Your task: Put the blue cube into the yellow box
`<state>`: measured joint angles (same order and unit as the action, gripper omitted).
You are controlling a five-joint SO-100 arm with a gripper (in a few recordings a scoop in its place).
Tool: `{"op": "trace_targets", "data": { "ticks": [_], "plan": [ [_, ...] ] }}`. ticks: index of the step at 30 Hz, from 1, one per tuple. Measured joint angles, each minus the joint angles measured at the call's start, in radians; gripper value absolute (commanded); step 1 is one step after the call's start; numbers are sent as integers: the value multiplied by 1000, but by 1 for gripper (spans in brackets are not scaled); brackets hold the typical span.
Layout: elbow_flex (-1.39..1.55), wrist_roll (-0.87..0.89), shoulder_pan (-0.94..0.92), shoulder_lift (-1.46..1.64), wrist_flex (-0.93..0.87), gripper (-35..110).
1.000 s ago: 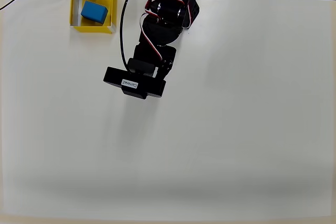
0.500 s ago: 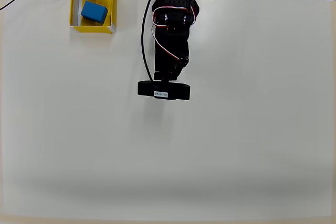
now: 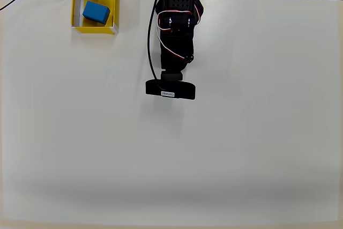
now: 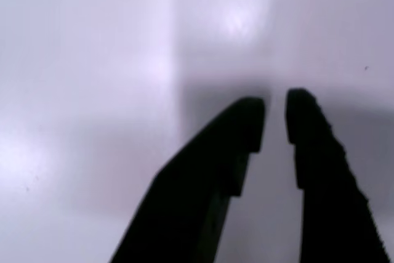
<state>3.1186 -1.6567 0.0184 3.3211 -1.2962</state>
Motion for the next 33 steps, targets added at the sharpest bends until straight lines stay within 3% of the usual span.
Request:
{"op": "trace_targets", "data": {
  "ticks": [33],
  "plan": [
    [0,49,-12,0,-46,3]
  ]
}}
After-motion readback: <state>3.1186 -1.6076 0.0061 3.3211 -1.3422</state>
